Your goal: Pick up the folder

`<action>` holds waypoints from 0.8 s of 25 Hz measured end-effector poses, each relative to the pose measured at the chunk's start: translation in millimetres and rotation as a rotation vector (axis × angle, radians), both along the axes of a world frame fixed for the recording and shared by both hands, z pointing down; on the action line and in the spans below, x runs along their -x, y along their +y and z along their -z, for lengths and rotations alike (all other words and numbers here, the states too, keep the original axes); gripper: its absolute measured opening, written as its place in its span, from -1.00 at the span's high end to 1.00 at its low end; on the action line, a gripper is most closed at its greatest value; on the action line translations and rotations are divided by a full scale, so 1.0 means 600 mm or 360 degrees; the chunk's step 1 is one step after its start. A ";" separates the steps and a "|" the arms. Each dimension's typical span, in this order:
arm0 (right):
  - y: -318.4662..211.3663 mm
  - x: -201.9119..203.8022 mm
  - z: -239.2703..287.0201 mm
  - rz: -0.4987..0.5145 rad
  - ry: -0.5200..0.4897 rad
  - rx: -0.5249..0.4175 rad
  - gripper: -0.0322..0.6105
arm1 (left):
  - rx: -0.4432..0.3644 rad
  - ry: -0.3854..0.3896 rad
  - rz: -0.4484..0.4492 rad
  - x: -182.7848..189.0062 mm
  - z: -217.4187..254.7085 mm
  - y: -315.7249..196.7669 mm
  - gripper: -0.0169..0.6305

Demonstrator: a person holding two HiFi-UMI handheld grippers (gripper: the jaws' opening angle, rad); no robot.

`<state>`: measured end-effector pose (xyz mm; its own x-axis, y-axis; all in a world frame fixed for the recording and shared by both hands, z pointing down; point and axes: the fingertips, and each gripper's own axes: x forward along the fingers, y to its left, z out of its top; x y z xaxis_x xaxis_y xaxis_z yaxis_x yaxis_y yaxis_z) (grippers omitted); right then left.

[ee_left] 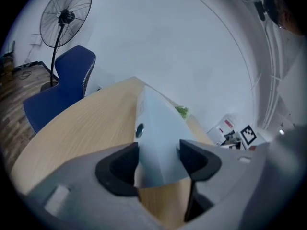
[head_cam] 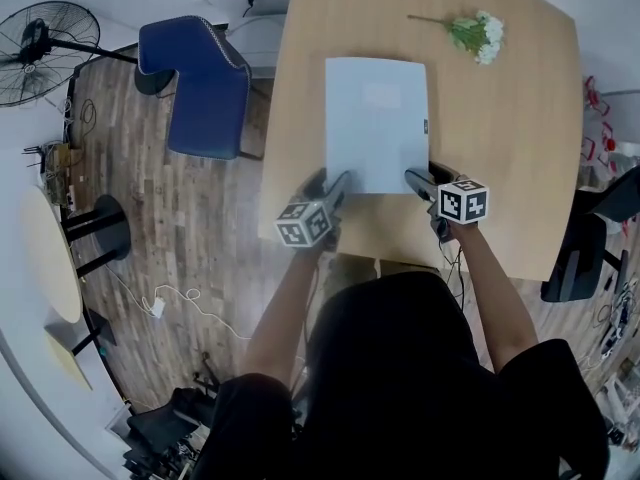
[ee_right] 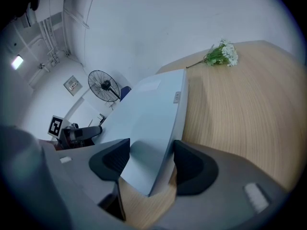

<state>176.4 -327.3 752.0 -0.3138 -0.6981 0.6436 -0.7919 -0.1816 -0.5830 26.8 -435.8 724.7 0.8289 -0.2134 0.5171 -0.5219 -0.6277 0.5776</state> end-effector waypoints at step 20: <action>-0.058 0.020 0.293 0.0038 0.0386 -0.0637 0.02 | -0.0362 0.0424 0.0102 0.050 0.253 -0.025 0.11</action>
